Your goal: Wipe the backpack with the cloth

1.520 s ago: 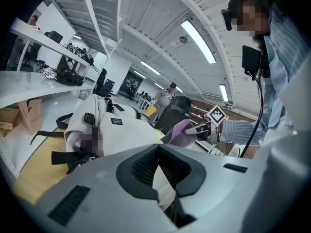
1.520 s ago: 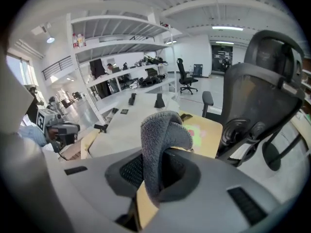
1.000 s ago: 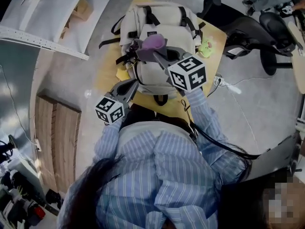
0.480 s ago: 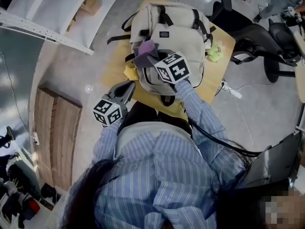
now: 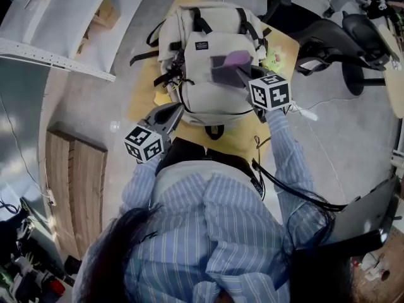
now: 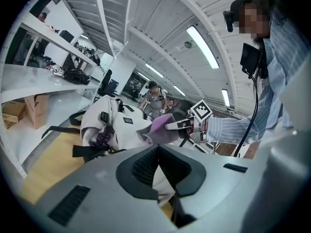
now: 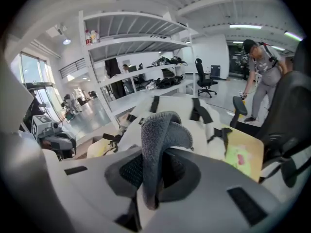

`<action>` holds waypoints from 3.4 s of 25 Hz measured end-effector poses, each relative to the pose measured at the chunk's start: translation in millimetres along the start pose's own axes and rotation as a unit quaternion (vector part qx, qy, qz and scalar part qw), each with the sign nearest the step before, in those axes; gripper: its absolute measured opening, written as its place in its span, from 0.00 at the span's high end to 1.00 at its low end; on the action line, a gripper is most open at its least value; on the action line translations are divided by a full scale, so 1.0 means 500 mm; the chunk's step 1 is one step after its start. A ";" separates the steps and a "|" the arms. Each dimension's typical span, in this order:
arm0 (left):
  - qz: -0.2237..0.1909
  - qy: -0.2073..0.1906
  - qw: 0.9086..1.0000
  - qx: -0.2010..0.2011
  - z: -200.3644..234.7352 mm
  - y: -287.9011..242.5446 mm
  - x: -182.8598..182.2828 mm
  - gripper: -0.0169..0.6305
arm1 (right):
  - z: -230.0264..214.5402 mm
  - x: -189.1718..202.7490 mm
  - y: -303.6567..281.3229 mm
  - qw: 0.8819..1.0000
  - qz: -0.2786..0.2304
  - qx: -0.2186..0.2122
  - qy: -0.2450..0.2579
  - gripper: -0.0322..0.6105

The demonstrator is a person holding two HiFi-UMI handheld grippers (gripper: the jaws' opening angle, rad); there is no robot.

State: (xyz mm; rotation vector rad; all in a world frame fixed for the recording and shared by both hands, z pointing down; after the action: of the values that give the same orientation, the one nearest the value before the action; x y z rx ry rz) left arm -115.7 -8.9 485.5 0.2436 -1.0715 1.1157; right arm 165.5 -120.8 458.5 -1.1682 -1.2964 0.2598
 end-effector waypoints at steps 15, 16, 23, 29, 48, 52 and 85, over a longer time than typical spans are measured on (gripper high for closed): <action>0.030 -0.021 0.999 0.035 -0.023 -0.052 -0.018 0.97 | -0.200 0.178 0.146 0.988 0.029 0.119 -0.097 0.89; 0.030 -0.021 0.999 0.034 -0.022 -0.052 -0.018 0.97 | -0.199 0.175 0.152 0.988 0.027 0.117 -0.097 0.89; 0.025 -0.012 0.999 0.020 -0.006 -0.049 -0.015 0.97 | -0.107 0.045 0.186 0.997 -0.037 0.063 -0.020 0.89; 0.019 -0.007 1.000 0.013 0.002 -0.036 -0.012 0.97 | 0.042 -0.101 0.111 0.994 -0.077 -0.029 0.067 0.89; 0.024 0.014 1.000 -0.009 0.036 0.003 0.008 0.97 | 0.152 -0.156 -0.151 0.991 -0.025 -0.073 0.111 0.89; 0.025 0.009 1.000 0.007 0.031 -0.020 -0.003 0.97 | 0.067 -0.119 -0.092 0.996 -0.035 -0.035 0.073 0.89; 0.028 0.000 0.999 0.027 0.025 -0.056 -0.021 0.97 | 0.048 -0.225 -0.001 0.990 -0.095 -0.045 0.092 0.89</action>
State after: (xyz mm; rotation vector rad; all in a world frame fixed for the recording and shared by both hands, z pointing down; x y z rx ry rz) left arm -100.1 -36.4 492.5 0.2581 -1.0555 1.1950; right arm 108.1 -190.2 387.0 -1.1083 -1.2562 -0.0466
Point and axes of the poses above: the fingertips, and each gripper's own axes: y backward along the fingers, z to its left, x out of its underside, the point moved 8 cm from there along y, backward along the fingers, and after that the axes turned 6 degrees about z, right-handed, at the moved point
